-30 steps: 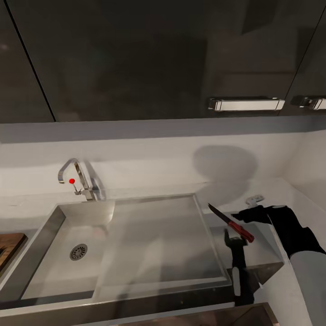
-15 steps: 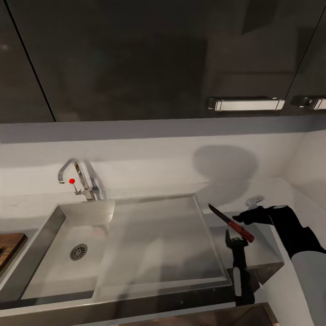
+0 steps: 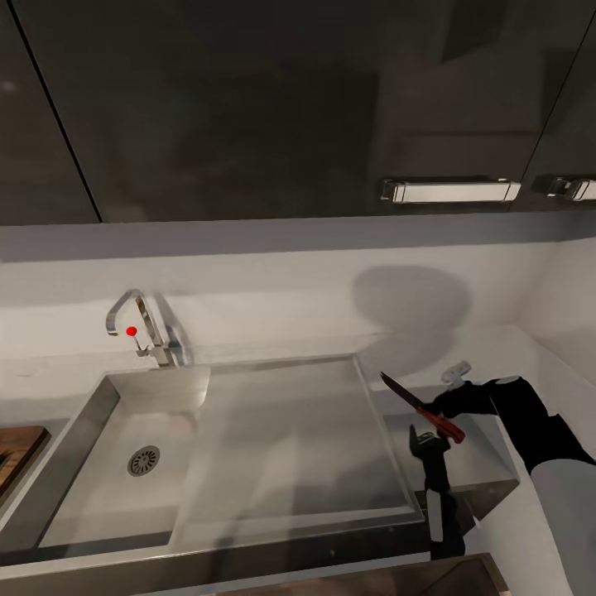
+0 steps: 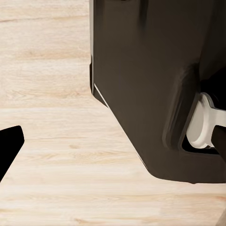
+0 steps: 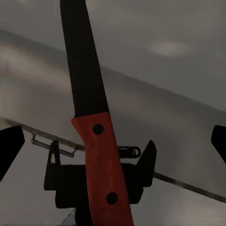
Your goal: In the kitchen, take the Vidalia onion out of the sink, dice it on the chopping board with the paring knife, put the diced onion into the bowl on the countertop, then place both the paring knife and the chopping board into the sink.
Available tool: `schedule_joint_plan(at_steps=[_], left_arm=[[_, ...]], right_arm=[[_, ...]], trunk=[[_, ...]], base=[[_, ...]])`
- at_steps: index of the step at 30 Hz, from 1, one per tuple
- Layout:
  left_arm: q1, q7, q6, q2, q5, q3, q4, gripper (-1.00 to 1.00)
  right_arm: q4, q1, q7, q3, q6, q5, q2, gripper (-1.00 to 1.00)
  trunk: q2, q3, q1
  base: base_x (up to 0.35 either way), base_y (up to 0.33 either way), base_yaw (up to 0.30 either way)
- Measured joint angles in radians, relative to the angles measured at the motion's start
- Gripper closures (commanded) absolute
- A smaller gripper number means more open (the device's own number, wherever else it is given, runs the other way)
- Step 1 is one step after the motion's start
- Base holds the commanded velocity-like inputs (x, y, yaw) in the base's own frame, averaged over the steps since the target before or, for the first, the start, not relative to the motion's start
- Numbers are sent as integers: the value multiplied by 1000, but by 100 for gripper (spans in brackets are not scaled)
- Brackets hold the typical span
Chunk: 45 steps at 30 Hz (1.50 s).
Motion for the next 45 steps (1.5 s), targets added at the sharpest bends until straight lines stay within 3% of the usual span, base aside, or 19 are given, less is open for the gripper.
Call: schedule_joint_plan(at_steps=[13,19,23,29,45], left_arm=[[0,0,0,0,0,0,0,-100],[0,1,-1,0,0,0,0,-100],[0,1,-1,0,0,0,0,-100],[0,1,-1,0,0,0,0,-100],[0,1,-1,0,0,0,0,-100]], right_arm=[[87,0,42,-2,-6,6,-5,-100],[92,0,43,-6,-6,6,-7,-100],[98,1,51,-8,-6,4,-23,-100],[99,1,118,-16,-7,3,-41,-100],[102,1,126,-30,-9,4,-44,-100]], trunk=[[0,0,0],[0,0,0],[0,0,0],[0,0,0],[0,0,0]], base=[[0,0,0],[0,0,0],[0,0,0],[0,0,0],[0,0,0]])
